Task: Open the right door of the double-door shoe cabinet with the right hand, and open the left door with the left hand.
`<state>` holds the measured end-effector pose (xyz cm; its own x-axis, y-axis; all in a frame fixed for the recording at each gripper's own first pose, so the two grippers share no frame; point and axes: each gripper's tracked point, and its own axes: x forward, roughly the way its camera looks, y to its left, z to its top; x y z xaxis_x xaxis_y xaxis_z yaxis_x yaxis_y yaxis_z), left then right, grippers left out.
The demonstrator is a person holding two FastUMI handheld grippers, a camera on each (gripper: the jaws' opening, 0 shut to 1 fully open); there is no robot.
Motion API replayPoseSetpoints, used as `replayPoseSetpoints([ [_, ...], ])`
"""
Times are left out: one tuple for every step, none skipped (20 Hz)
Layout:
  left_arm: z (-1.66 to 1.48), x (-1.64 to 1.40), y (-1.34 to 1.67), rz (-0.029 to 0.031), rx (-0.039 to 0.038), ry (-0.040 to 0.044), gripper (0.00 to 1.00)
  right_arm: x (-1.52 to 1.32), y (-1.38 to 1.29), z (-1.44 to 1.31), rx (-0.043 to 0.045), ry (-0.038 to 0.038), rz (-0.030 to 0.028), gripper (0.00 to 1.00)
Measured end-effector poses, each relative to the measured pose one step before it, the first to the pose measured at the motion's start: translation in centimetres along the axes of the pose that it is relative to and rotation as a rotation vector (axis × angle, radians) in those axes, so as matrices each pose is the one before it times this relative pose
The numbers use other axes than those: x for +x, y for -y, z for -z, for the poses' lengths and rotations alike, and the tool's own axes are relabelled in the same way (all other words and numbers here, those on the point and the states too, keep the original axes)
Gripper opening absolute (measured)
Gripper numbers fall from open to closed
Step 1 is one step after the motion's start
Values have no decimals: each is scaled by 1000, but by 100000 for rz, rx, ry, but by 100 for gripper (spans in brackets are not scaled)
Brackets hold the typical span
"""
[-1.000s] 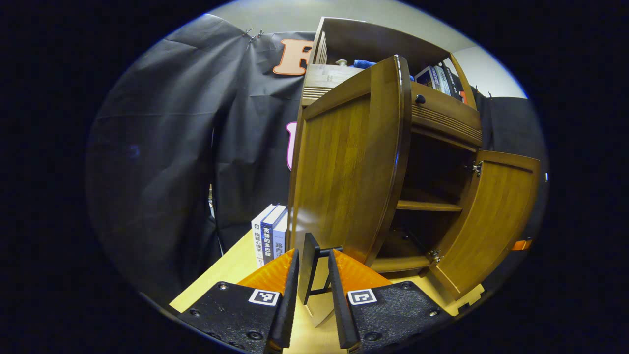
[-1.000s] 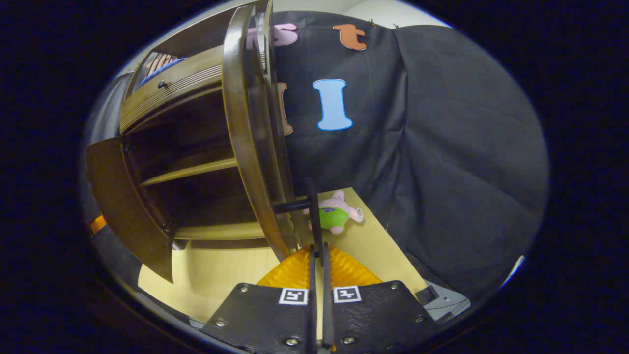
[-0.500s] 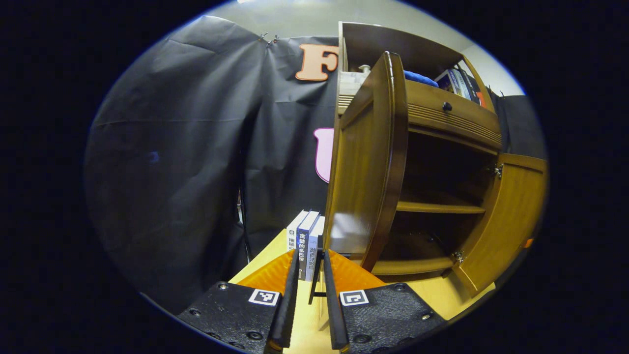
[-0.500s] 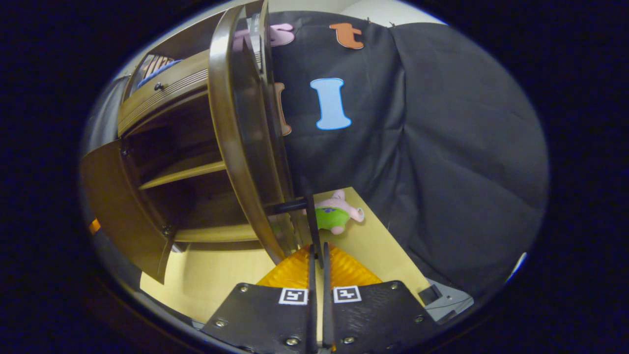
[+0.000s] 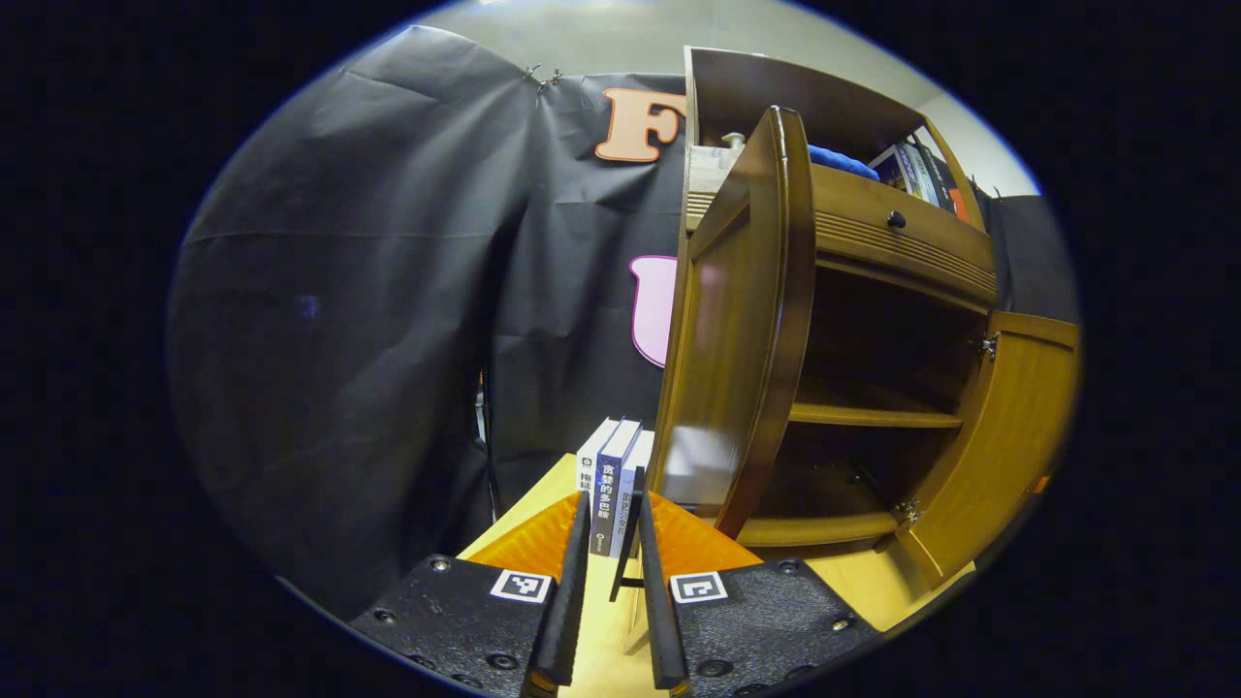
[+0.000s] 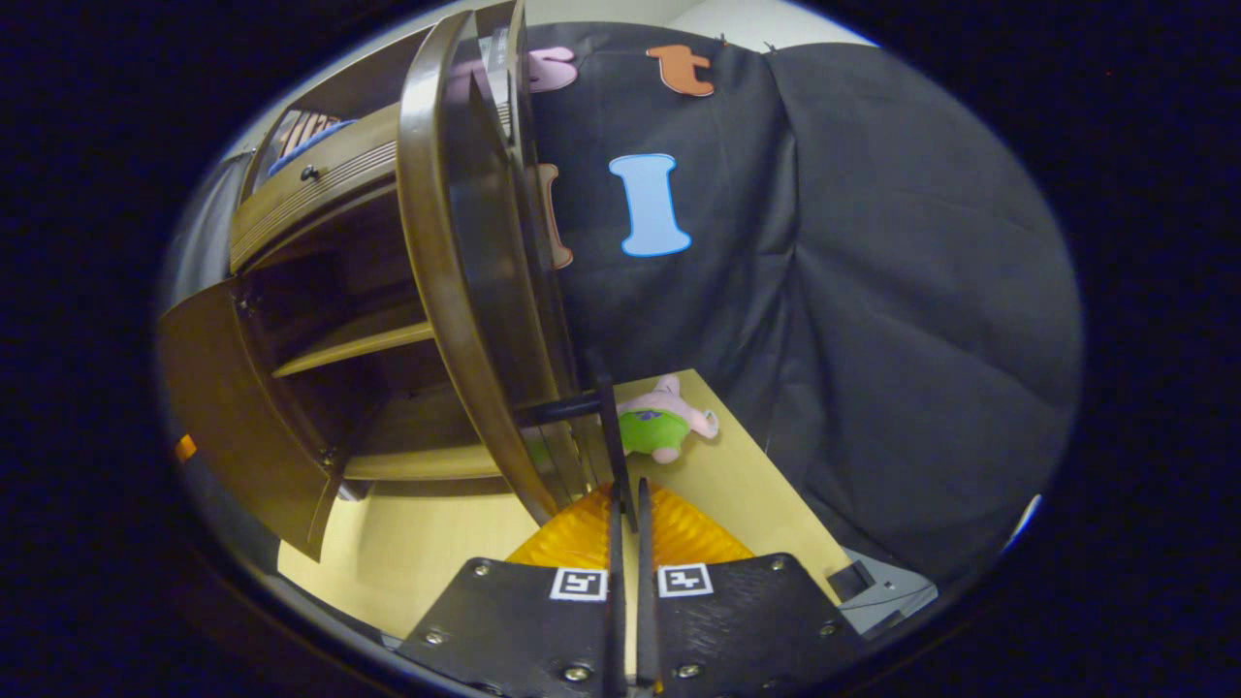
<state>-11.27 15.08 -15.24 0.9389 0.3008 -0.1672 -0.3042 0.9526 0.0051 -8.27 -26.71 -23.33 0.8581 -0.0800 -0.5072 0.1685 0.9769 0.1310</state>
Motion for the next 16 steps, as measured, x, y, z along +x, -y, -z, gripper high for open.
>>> replayPoseSetpoints([
  [-35, -21, -210, 47, -739, -162, 31, -170, 89, -156, 460, 346, 403, 5],
  [-46, -11, -22, 336, -511, -167, 31, 35, 250, -161, 313, 447, 532, 5],
  [-1, 64, -31, 193, 565, -18, 31, -33, 78, -58, 392, 314, 46, 5],
  [51, -20, -120, 177, 1046, -218, 39, -111, 268, -135, 78, 318, 466, 5],
  [-49, 18, -38, 721, 845, -133, 34, -172, 180, -119, 175, 247, 134, 5],
  [-90, -55, -170, 867, 678, -122, 28, -179, 130, -237, 349, 351, 94, 5],
  [-204, -23, -469, 506, 12, 343, 31, -132, 293, -224, 254, 644, 432, 5],
  [-12, -51, -327, 772, -375, -247, 31, -129, 196, -331, 145, 675, 396, 5],
  [-292, -32, -606, -47, -715, 451, 23, -292, 159, -484, 301, 639, 244, 5],
  [-315, -53, -897, -226, -808, 179, 31, -216, 82, -625, 222, 925, 151, 5],
  [-382, -160, -1084, -1703, -986, 551, 31, -248, 277, -898, -134, 1372, 846, 5],
  [-594, -170, -1255, -2200, -1602, 1287, 23, -222, 256, -1136, -512, 2010, 1037, 5],
  [-636, -288, -648, 78, -2561, 1199, 39, -148, 196, -1261, -578, 2035, 790, 5],
  [-776, -348, -179, 694, -3352, 2077, 31, -110, 65, -1425, -677, 1839, 274, 5],
  [-657, -133, -285, -28, -3045, 1242, 23, -47, -50, -1323, -986, 1411, 205, 5],
  [-341, 50, -311, -917, -2081, 393, 23, -97, 76, -1423, -1133, 1972, 735, 5],
])
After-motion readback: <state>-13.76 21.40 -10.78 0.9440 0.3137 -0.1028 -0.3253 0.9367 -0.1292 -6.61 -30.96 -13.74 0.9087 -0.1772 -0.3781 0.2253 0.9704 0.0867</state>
